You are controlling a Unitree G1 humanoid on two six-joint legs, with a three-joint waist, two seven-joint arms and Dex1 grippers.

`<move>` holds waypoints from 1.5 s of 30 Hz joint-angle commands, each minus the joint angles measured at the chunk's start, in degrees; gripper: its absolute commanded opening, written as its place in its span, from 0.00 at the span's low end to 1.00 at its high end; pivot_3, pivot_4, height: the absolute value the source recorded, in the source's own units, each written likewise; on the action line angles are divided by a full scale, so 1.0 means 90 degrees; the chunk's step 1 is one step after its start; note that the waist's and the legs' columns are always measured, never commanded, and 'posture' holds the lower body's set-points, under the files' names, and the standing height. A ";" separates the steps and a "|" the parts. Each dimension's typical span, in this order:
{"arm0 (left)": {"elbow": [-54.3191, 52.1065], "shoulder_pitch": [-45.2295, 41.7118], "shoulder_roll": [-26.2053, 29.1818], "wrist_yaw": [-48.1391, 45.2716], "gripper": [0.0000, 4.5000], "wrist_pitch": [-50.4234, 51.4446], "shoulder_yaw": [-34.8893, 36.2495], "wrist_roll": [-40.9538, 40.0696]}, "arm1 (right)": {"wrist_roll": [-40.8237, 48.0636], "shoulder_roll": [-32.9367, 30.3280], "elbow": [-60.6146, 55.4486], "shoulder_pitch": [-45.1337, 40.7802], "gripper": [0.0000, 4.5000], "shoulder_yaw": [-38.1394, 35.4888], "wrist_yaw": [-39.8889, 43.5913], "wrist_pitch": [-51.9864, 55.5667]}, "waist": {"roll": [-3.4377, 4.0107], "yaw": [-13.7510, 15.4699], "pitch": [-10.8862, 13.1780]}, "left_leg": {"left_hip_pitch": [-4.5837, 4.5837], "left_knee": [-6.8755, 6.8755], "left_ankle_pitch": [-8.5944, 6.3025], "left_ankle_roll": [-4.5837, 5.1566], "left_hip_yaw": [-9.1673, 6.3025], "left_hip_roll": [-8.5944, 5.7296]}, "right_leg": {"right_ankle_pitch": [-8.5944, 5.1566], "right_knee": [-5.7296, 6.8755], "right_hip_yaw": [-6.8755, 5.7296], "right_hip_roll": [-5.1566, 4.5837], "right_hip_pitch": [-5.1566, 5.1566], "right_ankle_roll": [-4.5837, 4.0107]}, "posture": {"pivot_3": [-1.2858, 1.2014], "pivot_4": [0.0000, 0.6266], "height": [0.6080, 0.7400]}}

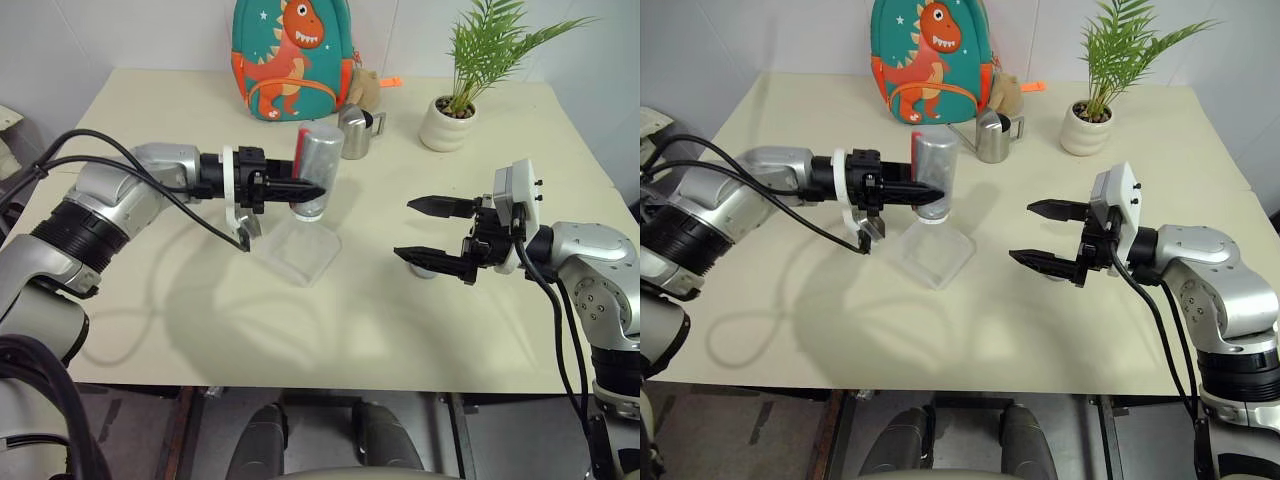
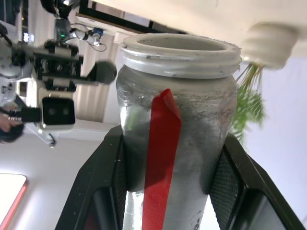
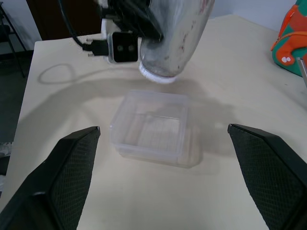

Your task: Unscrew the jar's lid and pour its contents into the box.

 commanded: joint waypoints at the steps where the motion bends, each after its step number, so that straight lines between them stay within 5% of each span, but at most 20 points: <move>1: -0.0244 0.0013 0.0199 -0.0317 0.41 -0.0103 0.0301 -0.0380 | 0.0049 -0.0058 -0.0091 -0.0067 1.00 -0.0102 0.0047 -0.0074 | 0.0000 0.0012 0.0000 | -0.0002 0.0000 0.0000 0.0000 0.0000 0.0000 | 0.0000 0.0000 -0.0001 0.0001 -0.0002 0.0000 | 0.52 0.24 1.00; 13: -0.0437 0.0295 0.0335 -0.1237 0.41 -0.0727 0.0708 -0.1405 | 0.0010 -0.0006 -0.0047 -0.0083 1.00 -0.0052 0.0051 -0.0124 | 0.0000 0.0016 0.0000 | 0.0000 0.0007 0.0000 0.0001 0.0002 0.0000 | 0.0000 -0.0001 0.0001 -0.0002 -0.0001 0.0000 | 0.52 0.24 1.00; 19: -0.0156 0.0866 0.0210 -0.3266 0.41 -0.1869 0.1663 -0.4133 | 0.0026 -0.0035 -0.0116 0.0007 1.00 -0.0125 0.0019 -0.0110 | 0.0001 -0.0005 0.0000 | 0.0002 0.0004 0.0000 0.0001 0.0006 0.0003 | 0.0000 0.0001 0.0003 -0.0001 -0.0002 -0.0001 | 0.52 0.24 1.00; 22: -0.0061 0.1489 -0.0080 -0.4829 0.41 -0.2102 0.2346 -0.6333 | 0.0031 -0.0035 -0.0139 0.0030 1.00 -0.0160 -0.0007 -0.0118 | 0.0002 0.0008 -0.0001 | 0.0000 0.0007 -0.0001 0.0002 0.0008 0.0002 | 0.0000 0.0003 0.0004 -0.0006 -0.0001 0.0000 | 0.52 0.24 1.00; 25: -0.0218 0.2274 -0.0660 -0.6354 0.41 -0.1056 0.3457 -0.8733 | 0.0027 -0.0030 -0.0166 0.0062 1.00 -0.0160 -0.0023 -0.0119 | 0.0002 0.0018 -0.0001 | -0.0002 0.0013 -0.0001 0.0002 0.0009 0.0001 | 0.0002 0.0005 0.0004 -0.0009 0.0000 0.0001 | 0.52 0.24 1.00; 33: -0.1302 0.3264 -0.1994 -0.8000 0.41 0.1938 0.5585 -1.1831 | -0.0014 0.0014 -0.0036 -0.0105 1.00 -0.0099 0.0001 -0.0156 | 0.0001 0.0001 -0.0001 | 0.0007 0.0026 0.0000 0.0002 0.0004 0.0003 | 0.0004 0.0000 0.0003 -0.0005 0.0004 -0.0001 | 0.52 0.24 1.00; 38: -0.1826 0.3606 -0.2129 -0.8377 0.41 0.2764 0.6106 -1.2231 | -0.0038 0.0036 -0.0030 -0.0090 1.00 -0.0062 0.0047 -0.0168 | 0.0000 -0.0041 -0.0001 | 0.0016 0.0023 0.0002 0.0002 0.0003 0.0007 | 0.0006 0.0002 0.0004 0.0000 0.0005 -0.0005 | 0.52 0.24 1.00; 45: -0.2412 0.3823 -0.2973 -0.8274 0.41 0.4732 0.7322 -1.3873 | -0.0011 0.0070 -0.0077 -0.0051 1.00 -0.0063 0.0040 -0.0134 | -0.0003 0.0013 -0.0003 | 0.0012 0.0029 0.0002 0.0002 -0.0002 0.0003 | 0.0008 -0.0005 0.0001 -0.0005 0.0010 -0.0003 | 0.52 0.24 1.00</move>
